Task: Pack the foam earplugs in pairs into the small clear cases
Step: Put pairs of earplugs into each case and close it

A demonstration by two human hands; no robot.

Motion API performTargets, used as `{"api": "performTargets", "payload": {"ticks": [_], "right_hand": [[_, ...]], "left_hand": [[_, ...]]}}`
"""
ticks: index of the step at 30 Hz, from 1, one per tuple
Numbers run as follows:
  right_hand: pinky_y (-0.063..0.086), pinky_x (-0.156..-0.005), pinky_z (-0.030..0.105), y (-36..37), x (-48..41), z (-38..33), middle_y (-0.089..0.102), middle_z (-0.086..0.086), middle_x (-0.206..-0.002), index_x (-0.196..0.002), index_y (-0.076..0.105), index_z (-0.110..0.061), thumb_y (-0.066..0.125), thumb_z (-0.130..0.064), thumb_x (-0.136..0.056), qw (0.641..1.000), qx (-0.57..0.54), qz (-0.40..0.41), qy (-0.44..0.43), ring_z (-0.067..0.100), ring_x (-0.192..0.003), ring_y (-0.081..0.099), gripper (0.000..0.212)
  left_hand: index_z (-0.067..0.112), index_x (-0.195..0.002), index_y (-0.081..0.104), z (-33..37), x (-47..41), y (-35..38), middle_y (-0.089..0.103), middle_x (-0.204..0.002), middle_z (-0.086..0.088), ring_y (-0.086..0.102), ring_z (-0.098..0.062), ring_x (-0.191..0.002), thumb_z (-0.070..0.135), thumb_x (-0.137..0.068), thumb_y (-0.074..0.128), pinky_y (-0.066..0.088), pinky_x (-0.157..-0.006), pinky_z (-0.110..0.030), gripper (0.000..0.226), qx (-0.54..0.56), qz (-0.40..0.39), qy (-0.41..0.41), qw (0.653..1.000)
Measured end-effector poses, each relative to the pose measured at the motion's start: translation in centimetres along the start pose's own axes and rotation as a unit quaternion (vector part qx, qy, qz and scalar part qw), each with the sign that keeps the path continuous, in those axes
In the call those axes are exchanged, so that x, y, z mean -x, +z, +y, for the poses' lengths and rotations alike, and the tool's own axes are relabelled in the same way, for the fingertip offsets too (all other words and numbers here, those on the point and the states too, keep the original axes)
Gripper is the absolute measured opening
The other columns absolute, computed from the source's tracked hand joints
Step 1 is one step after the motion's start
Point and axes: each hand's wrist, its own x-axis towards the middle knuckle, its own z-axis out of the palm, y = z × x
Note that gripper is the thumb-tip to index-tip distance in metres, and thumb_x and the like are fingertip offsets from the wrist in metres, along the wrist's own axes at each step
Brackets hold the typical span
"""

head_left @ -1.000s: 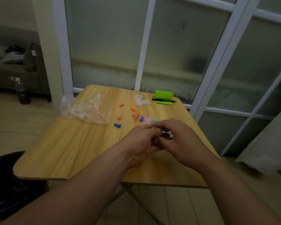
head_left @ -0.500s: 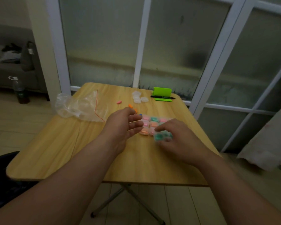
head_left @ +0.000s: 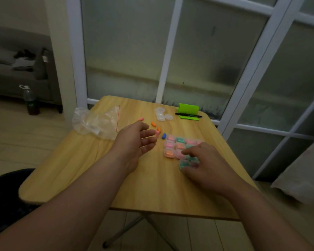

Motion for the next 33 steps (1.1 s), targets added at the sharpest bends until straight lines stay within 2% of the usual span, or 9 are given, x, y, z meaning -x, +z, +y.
{"api": "performTargets", "payload": {"ticks": [3,6,8,11,17,20,24,30,33], "right_hand": [[0.047,-0.094,0.028,0.0,-0.1,0.1,0.052,-0.017,-0.123,-0.131,0.061,-0.043,0.069,-0.049,-0.096,0.997,-0.053,0.050,0.004,0.004,-0.117,0.047,0.037],[0.043,-0.083,0.020,0.2,-1.1,0.0,0.054,-0.021,-0.117,-0.126,0.065,-0.039,0.068,-0.043,-0.098,0.991,-0.084,0.101,0.007,0.000,-0.110,0.050,0.029],[0.043,-0.081,0.020,0.2,-2.5,-0.2,0.055,-0.021,-0.113,-0.124,0.067,-0.036,0.067,-0.039,-0.099,0.989,-0.096,0.111,0.015,0.000,-0.107,0.051,0.025],[0.047,-0.086,0.027,0.0,-5.9,-0.3,0.059,-0.015,-0.114,-0.125,0.067,-0.032,0.064,-0.034,-0.101,0.991,-0.078,0.104,0.007,0.005,-0.107,0.055,0.024],[0.052,-0.093,0.035,0.5,-15.2,0.2,0.068,0.000,-0.127,-0.136,0.066,-0.022,0.065,-0.027,-0.100,0.997,-0.017,0.064,0.025,0.018,-0.113,0.064,0.036],[0.053,-0.094,0.037,1.3,-19.1,0.0,0.069,0.002,-0.130,-0.136,0.064,-0.024,0.064,-0.030,-0.099,0.997,-0.003,0.049,0.057,0.024,-0.118,0.064,0.038],[0.049,-0.083,0.036,2.6,-22.9,-0.8,0.070,0.009,-0.125,-0.124,0.064,-0.016,0.065,-0.037,-0.097,0.995,0.024,0.041,0.092,0.032,-0.115,0.065,0.034],[0.043,-0.073,0.035,4.6,-25.9,-3.0,0.068,0.012,-0.124,-0.122,0.059,-0.014,0.065,-0.054,-0.093,0.987,0.051,0.049,0.146,0.035,-0.113,0.067,0.050],[0.043,-0.074,0.033,5.0,-26.3,-3.9,0.069,0.010,-0.123,-0.120,0.059,-0.015,0.069,-0.046,-0.091,0.983,0.064,0.045,0.169,0.032,-0.113,0.068,0.045]], "left_hand": [[0.012,-0.110,0.068,0.9,-0.6,-0.9,0.071,-0.085,-0.005,0.065,-0.015,-0.065,0.015,-0.101,0.056,0.055,-0.064,-0.028,0.015,0.009,0.027,0.011,1.000],[0.013,-0.100,0.068,1.5,-1.1,-1.5,0.064,-0.073,-0.002,0.060,-0.013,-0.059,0.014,-0.102,0.057,0.047,-0.055,-0.025,0.011,0.005,0.062,0.020,0.998],[0.012,-0.097,0.067,1.8,-1.5,-1.5,0.061,-0.066,-0.001,0.056,-0.013,-0.054,0.013,-0.102,0.054,0.043,-0.052,-0.025,0.013,0.010,0.072,0.017,0.997],[0.008,-0.096,0.067,2.3,-2.3,-1.5,0.065,-0.062,-0.001,0.058,-0.014,-0.051,0.016,-0.104,0.049,0.044,-0.051,-0.025,0.021,0.038,0.062,0.011,0.997],[0.004,-0.111,0.067,3.0,-3.8,-0.8,0.076,-0.098,-0.013,0.067,-0.021,-0.071,0.028,-0.109,0.044,0.054,-0.066,-0.031,0.034,0.055,0.029,0.004,0.998],[0.003,-0.112,0.067,2.9,-4.4,-0.5,0.075,-0.092,-0.012,0.066,-0.020,-0.066,0.026,-0.107,0.046,0.054,-0.064,-0.031,0.031,0.072,0.035,-0.001,0.997],[0.001,-0.115,0.067,2.5,-4.6,-0.1,0.074,-0.075,-0.007,0.065,-0.017,-0.058,0.025,-0.106,0.048,0.052,-0.058,-0.029,0.032,0.079,0.032,-0.010,0.996],[0.000,-0.115,0.067,2.1,-4.7,0.2,0.071,-0.074,-0.007,0.063,-0.017,-0.056,0.026,-0.106,0.051,0.050,-0.054,-0.027,0.031,0.077,0.017,-0.020,0.997],[0.003,-0.111,0.068,1.9,-4.6,0.4,0.071,-0.076,-0.008,0.063,-0.018,-0.059,0.024,-0.104,0.054,0.050,-0.056,-0.027,0.026,0.069,0.006,-0.027,0.997]]}}
